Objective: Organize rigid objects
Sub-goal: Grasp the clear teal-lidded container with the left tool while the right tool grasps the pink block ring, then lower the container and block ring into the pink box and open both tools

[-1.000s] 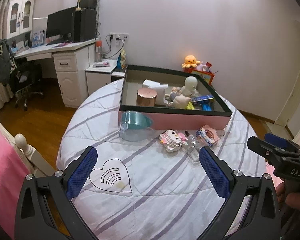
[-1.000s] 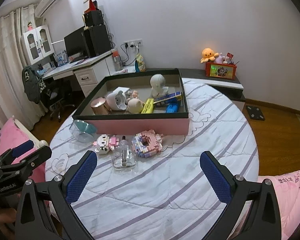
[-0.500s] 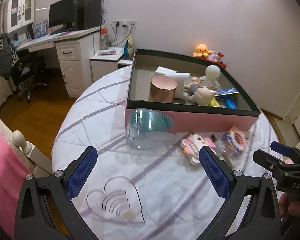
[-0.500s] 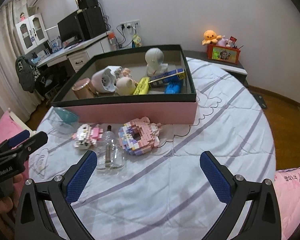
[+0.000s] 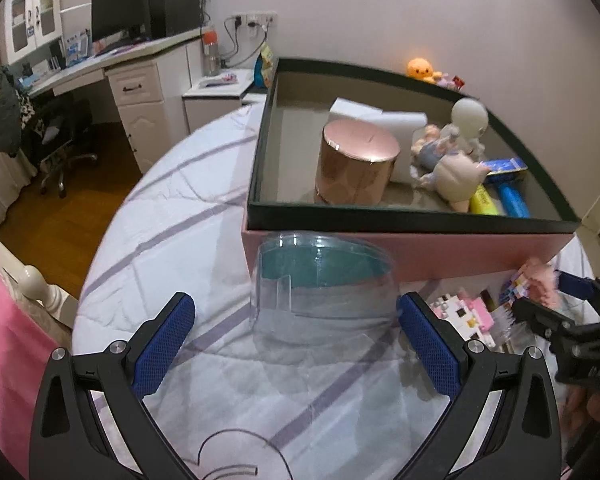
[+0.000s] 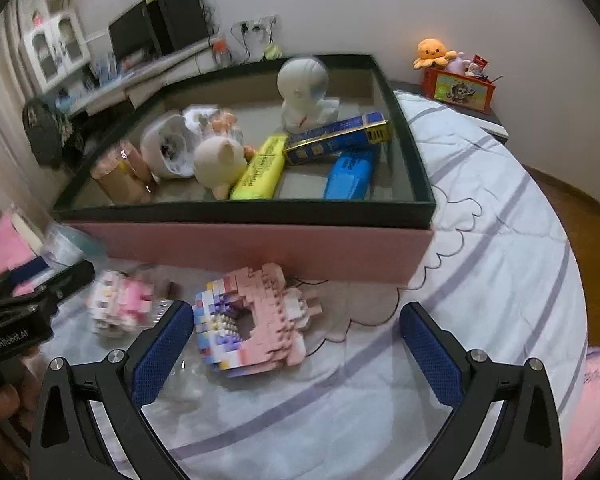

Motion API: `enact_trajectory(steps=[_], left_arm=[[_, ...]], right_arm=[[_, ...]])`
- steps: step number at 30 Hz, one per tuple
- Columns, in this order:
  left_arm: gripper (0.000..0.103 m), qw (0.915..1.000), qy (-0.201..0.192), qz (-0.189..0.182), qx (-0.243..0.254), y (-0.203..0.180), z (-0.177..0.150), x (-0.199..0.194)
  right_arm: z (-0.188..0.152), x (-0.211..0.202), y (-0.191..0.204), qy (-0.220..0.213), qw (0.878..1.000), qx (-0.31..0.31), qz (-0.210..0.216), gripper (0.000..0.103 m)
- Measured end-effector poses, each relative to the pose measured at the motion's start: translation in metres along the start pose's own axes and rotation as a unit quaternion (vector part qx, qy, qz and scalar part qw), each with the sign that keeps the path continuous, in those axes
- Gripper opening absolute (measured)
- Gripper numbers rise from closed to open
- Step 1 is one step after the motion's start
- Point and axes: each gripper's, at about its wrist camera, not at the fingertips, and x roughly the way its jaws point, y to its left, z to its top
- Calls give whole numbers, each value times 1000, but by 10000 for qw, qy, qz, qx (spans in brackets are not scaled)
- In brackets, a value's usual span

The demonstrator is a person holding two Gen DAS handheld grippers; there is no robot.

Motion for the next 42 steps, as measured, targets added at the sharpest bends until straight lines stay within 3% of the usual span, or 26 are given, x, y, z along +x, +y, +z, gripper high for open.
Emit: enact_trajectory(steps=[3,6,10,33,42], left_arm=[[103,10000,74,-16,-16,1,0,5],[100,9999,57,-96,-39,2,0,5],[74,9998,-16,-201,58,-2,1,3],[74,9976,-534,-450,34,0,-15,-60],[74,9943,-902,-556,121,-2,14,-79]], right_arm=[[-3,0,1,-72,9999,-97,-89,100],[-8,0,3,-140,9990,-211,-378,86],[-12,-7,2,-227,9987,-173,-414,68],[-19,-58,5,-672,9977,27,-115,68],[13,-83,10,-1078,9941,-64,105,68]])
